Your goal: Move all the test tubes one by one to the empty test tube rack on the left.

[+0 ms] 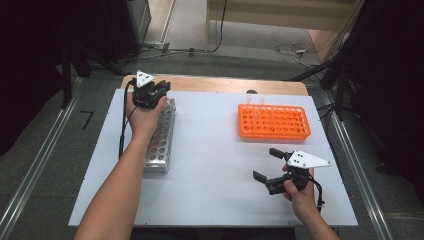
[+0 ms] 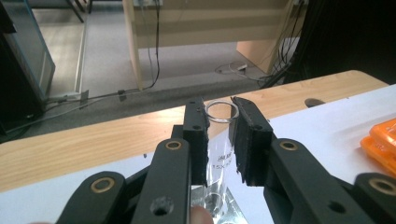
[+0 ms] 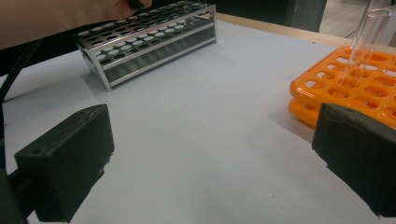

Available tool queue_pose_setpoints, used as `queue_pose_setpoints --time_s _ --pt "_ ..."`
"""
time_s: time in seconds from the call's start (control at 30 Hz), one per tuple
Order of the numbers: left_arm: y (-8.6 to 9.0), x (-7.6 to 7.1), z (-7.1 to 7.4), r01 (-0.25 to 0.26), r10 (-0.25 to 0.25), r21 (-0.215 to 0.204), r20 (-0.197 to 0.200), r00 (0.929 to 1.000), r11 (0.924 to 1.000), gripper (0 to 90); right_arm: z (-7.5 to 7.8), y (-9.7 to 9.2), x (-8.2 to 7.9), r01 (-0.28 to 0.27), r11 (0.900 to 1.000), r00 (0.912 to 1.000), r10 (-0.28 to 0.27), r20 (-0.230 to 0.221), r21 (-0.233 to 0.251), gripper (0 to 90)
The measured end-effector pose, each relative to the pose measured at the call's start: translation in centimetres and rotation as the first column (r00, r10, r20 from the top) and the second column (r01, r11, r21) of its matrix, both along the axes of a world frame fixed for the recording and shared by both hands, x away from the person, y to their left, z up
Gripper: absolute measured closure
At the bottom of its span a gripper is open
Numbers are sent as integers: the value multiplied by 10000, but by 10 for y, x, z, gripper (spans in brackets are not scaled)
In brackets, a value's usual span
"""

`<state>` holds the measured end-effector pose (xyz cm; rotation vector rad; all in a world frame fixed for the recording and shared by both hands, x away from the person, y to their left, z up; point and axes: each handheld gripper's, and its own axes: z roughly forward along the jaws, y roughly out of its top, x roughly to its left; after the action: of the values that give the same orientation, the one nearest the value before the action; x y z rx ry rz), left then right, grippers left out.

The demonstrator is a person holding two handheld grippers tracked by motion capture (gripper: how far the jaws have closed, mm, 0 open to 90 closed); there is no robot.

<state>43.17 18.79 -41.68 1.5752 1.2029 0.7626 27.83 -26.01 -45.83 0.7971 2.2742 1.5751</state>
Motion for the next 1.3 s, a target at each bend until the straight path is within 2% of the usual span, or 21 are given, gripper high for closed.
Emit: queue_pose_setpoints --time_s 0.2,0.57,0.83,0.97,1.17,1.3 --pt "-2 3 -6 -4 8 93 -427 9991 10000 762 1 -1 0 -6 10000 10000 6 50 11 0" --pt "0 6 -10 -21 18 -37 -818 9967 10000 762 1 -1 0 20 10000 10000 -21 69 34 0" --pt "-2 7 -12 18 9 246 -1080 9942 9997 761 1 -1 0 46 10000 10000 -47 72 33 0" --pt "-2 7 -12 47 -10 284 -1278 9918 9996 760 1 -1 0 42 10000 10000 -42 70 32 0" --pt "-4 9 -12 163 -70 580 -1569 9876 9982 758 1 -1 0 67 10000 10000 -67 72 32 0" --pt "-5 10 -13 168 -64 598 -1706 9853 9981 756 1 -1 0 80 10000 9999 -80 78 26 0"
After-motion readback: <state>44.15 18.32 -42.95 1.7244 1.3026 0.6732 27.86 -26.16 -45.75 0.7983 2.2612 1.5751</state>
